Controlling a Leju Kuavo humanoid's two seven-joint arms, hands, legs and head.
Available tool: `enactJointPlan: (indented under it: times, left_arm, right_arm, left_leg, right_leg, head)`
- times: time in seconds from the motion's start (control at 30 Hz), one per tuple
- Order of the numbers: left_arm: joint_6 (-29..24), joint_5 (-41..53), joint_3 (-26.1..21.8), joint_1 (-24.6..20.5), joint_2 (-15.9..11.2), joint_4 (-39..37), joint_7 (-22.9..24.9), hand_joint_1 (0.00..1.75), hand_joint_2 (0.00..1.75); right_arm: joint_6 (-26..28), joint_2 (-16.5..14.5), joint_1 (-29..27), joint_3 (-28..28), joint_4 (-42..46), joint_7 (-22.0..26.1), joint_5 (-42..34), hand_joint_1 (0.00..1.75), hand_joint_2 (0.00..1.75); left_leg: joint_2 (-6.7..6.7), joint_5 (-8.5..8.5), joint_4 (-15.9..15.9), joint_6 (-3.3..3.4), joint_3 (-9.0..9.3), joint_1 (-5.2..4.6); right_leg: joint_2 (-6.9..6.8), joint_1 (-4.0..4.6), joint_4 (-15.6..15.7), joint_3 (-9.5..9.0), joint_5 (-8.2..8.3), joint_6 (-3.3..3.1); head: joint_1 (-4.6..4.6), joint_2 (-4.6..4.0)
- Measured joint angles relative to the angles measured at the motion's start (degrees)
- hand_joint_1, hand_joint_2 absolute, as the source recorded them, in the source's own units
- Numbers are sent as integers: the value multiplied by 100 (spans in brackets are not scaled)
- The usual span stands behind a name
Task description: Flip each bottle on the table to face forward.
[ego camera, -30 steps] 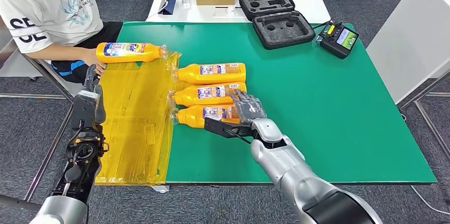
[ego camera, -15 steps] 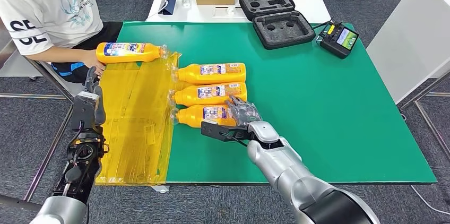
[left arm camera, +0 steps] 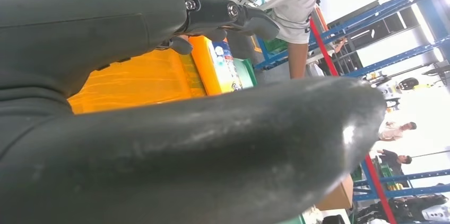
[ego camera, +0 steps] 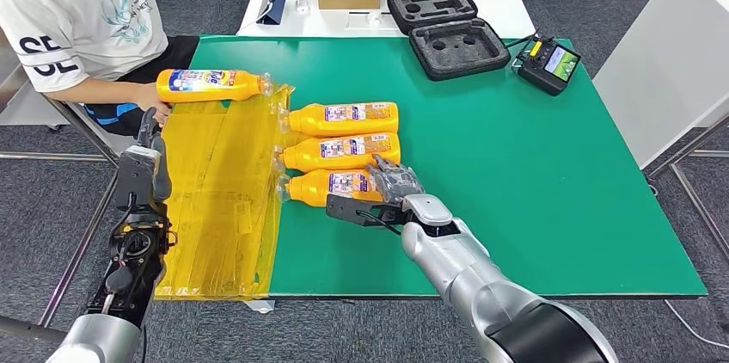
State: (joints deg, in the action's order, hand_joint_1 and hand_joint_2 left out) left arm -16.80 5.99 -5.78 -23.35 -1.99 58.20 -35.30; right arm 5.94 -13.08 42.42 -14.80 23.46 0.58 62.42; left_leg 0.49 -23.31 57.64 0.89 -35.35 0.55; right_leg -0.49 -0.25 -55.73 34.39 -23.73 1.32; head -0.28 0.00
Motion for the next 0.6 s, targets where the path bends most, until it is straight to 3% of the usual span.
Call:
enactJointPlan:
  times: [0.07, 0.6]
  left_arm:
    - [4, 0, 1, -20, 0, -25, -1, 0, 0]
    - [17, -58, 11, -167, 15, -174, 0, 0, 0]
  right_arm:
    - [-20, 4, 15, 1, -11, 34, -83, 173, 175]
    - [-129, 59, 34, 39, -14, 362, -500, 174, 175]
  left_leg:
    - [0, 0, 0, 0, 3, 0]
    - [1, 0, 0, 0, 14, 2]
  right_leg:
    - [0, 0, 0, -3, 0, 0]
    - [2, 0, 0, -9, 0, -1]
  head:
    - [1, 0]
    - [0, 0]
